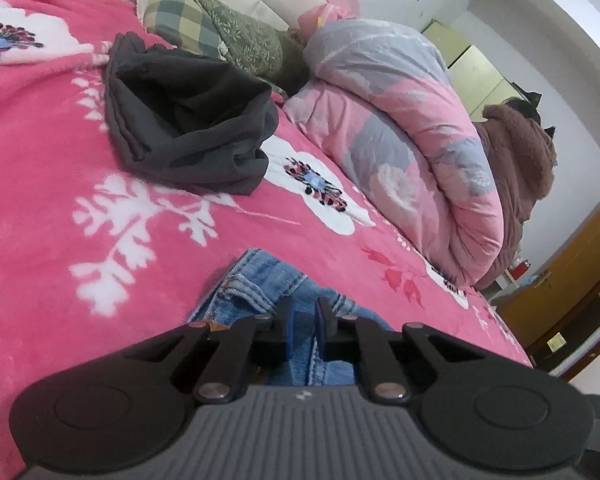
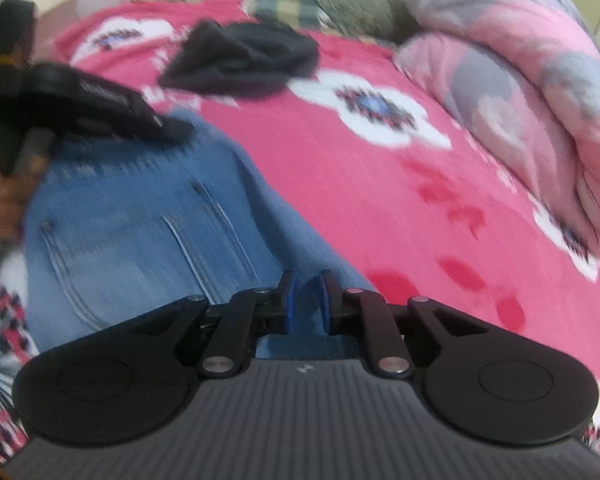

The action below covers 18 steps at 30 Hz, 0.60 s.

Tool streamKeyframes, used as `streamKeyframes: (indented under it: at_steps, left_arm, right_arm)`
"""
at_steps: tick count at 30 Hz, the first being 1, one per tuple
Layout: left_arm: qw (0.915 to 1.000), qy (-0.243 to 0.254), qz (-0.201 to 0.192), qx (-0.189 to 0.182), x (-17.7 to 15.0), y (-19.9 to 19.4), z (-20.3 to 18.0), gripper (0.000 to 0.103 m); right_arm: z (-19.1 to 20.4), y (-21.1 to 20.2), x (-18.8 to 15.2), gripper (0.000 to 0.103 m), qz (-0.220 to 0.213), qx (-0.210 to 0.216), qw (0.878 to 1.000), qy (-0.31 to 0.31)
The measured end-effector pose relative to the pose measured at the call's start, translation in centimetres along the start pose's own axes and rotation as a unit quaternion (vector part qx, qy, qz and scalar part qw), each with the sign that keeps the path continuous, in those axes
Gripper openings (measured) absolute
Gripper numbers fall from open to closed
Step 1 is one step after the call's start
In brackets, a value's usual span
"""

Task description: Fold clothes

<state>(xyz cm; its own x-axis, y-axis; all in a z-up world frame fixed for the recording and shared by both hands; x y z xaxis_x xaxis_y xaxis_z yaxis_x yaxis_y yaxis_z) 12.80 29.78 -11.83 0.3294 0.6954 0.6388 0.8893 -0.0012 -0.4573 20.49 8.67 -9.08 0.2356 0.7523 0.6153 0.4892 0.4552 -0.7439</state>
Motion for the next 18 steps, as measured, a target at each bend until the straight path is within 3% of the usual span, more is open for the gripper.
streamKeyframes:
  at_steps: [6, 7, 10, 11, 13, 15, 16, 17, 18]
  left_arm:
    - [1.0, 0.002, -0.004, -0.003, -0.1, 0.0, 0.1, 0.013]
    - [1.0, 0.002, -0.005, -0.004, -0.1, 0.0, 0.1, 0.013]
    - [0.9999, 0.001, -0.008, -0.007, -0.2, 0.0, 0.2, 0.013]
    - [0.9999, 0.0, -0.008, -0.008, -0.2, 0.0, 0.2, 0.013]
    - [0.9999, 0.0, -0.01, -0.009, -0.2, 0.0, 0.2, 0.013]
    - [0.9999, -0.002, -0.01, -0.009, -0.2, 0.0, 0.3, 0.012]
    - [0.9999, -0.003, -0.01, -0.01, -0.2, 0.0, 0.3, 0.012]
    - [0.9999, -0.004, -0.01, -0.01, -0.2, 0.0, 0.4, 0.012]
    - [0.9999, -0.005, -0.01, -0.01, -0.2, 0.0, 0.4, 0.012]
  right_arm:
    - [-0.9, -0.4, -1.0, 0.007, -0.002, -0.005, 0.999, 0.039]
    - [-1.2, -0.8, -0.7, 0.012, -0.009, -0.002, 0.999, 0.049]
    - [-2.3, -1.4, -0.2, 0.044, -0.023, -0.006, 0.998, 0.064]
    - [-2.7, -1.4, -0.2, 0.05, -0.02, -0.011, 0.998, 0.065]
    - [-3.7, -0.8, -0.5, 0.05, -0.005, -0.008, 0.997, 0.072]
    - [-4.4, 0.2, -1.2, 0.043, 0.014, 0.003, 0.996, 0.086]
    - [-4.6, 0.6, -1.6, 0.012, 0.023, 0.008, 0.995, 0.094]
    - [-4.8, 0.9, -1.9, 0.003, 0.029, 0.01, 0.994, 0.101]
    - [-4.8, 0.4, -1.6, 0.003, 0.016, 0.001, 0.995, 0.098]
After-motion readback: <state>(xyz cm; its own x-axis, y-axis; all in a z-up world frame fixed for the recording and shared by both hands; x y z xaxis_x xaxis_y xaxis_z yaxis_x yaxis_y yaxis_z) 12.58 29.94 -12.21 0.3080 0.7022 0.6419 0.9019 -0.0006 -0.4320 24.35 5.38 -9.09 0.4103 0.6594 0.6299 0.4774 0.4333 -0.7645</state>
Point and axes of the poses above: each gripper's, at about its wrist camera, not at the fingertips, and y roughly the way its jaws point, z to its left, x to its top, the point moved 6 cm from there along y, roughly the way its jaws point, and after that the axes turned 3 degrees about z, right-handed, at the moved point
